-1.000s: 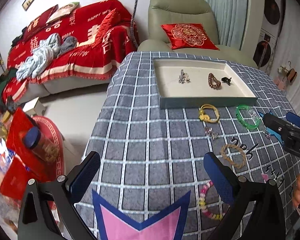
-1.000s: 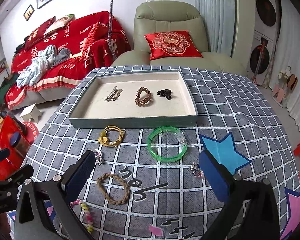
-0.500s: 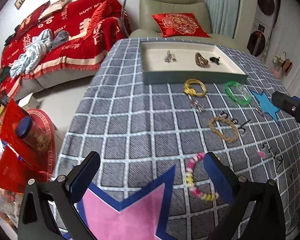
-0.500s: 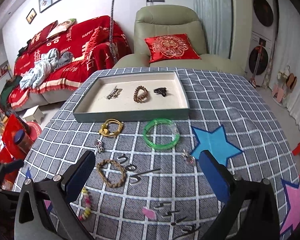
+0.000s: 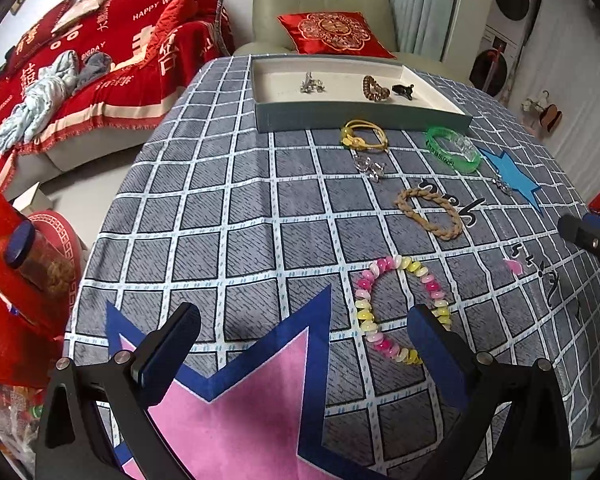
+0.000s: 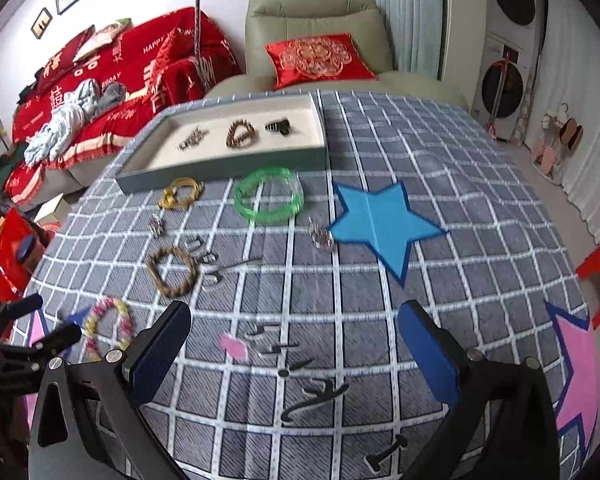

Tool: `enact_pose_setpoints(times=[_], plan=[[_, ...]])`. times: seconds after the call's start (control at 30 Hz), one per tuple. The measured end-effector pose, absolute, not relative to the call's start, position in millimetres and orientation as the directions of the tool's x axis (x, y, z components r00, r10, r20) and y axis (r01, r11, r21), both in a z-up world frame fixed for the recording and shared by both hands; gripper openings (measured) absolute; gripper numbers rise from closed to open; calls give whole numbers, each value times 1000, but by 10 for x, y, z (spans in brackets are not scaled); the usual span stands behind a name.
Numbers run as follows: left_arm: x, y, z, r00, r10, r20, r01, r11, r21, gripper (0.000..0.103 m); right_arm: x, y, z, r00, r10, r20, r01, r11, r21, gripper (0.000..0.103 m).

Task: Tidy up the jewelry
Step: 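Withdraw both tools from the tray back over the table, then move the right tool toward the silver heart pendant beside the green bangle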

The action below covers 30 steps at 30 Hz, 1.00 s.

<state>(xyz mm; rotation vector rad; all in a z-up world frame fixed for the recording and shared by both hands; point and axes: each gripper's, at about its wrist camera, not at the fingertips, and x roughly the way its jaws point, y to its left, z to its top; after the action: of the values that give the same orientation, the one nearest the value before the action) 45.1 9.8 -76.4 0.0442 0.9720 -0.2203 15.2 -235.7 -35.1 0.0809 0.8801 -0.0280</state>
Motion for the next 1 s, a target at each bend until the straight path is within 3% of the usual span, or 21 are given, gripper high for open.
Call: enact_pose_setpoints(times=[0.47, 0.67, 0.8, 1.0], plan=[[691, -144, -810, 483, -201, -852, 276, 959, -70, 103, 702, -2601, -574, 568, 19, -823, 120, 987, 106, 102], [709, -238, -859, 464, -205, -862, 293, 954, -69, 103, 992, -2629, -678, 549, 17, -836, 99, 991, 86, 94], [694, -297, -905, 460, -194, -866, 306, 951, -50, 103, 1096, -2669, -786, 529, 24, -848, 110, 989, 96, 79], [651, -326, -921, 472, -184, -862, 321, 947, -26, 103, 1151, -2587, -817, 534, -23, -845, 90, 996, 29, 72]])
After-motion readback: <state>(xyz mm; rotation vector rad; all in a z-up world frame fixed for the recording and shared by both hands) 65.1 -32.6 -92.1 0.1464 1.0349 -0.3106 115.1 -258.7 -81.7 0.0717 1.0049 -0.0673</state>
